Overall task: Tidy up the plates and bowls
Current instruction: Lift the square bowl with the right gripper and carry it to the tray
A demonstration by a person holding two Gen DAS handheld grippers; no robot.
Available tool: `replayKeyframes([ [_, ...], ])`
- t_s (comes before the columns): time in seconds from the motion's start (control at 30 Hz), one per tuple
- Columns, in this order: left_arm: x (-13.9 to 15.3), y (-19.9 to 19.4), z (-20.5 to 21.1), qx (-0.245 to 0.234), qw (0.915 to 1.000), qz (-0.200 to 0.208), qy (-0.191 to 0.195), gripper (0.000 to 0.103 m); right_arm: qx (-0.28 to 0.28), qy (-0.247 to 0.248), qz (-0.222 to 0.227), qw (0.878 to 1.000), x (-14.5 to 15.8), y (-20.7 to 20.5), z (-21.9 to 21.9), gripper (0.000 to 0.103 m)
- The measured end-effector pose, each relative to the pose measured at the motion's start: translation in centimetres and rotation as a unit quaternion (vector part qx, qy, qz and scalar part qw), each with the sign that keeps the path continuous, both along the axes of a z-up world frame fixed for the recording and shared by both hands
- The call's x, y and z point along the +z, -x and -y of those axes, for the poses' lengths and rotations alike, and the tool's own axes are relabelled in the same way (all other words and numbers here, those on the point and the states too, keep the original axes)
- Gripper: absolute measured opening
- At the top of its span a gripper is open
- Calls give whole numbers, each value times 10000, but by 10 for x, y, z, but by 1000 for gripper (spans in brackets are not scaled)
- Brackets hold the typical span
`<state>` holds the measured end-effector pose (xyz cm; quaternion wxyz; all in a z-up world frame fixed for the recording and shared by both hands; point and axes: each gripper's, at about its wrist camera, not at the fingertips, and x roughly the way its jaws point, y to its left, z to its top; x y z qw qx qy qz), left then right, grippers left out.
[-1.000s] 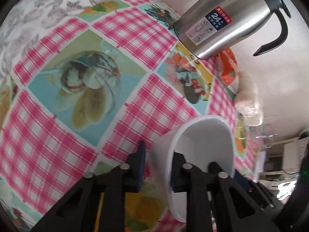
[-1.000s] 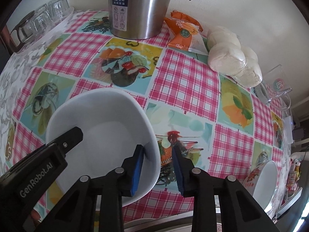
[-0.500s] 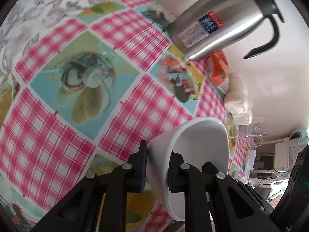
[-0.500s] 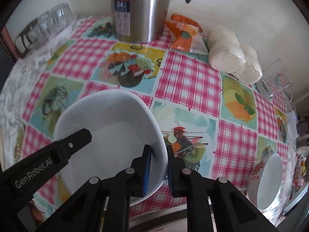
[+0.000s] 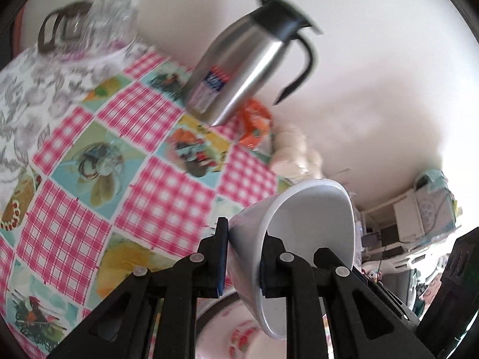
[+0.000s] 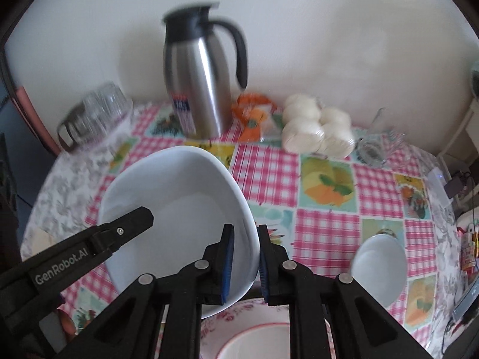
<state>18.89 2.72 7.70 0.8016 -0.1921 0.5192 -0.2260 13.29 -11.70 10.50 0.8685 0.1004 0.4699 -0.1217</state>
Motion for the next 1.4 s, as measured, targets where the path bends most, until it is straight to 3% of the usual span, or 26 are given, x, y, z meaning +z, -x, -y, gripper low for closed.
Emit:
replayKeyframes([
  [0.23, 34, 34, 24, -326, 9987, 388, 30, 17, -447, -276, 717, 9960, 30, 57, 22, 16],
  [0.63, 59, 83, 53, -789, 9940, 750, -82, 17, -777, -416, 1173, 9892, 50, 125, 38, 17],
  [0.97, 58, 106, 62, -956, 9906, 865, -464, 17, -873, -762, 1148, 9866, 37, 151, 47, 17],
  [1.4, 35, 114, 52, -883, 9918, 569, -734, 17, -766, -1054, 789, 9883, 12, 156, 41, 19],
])
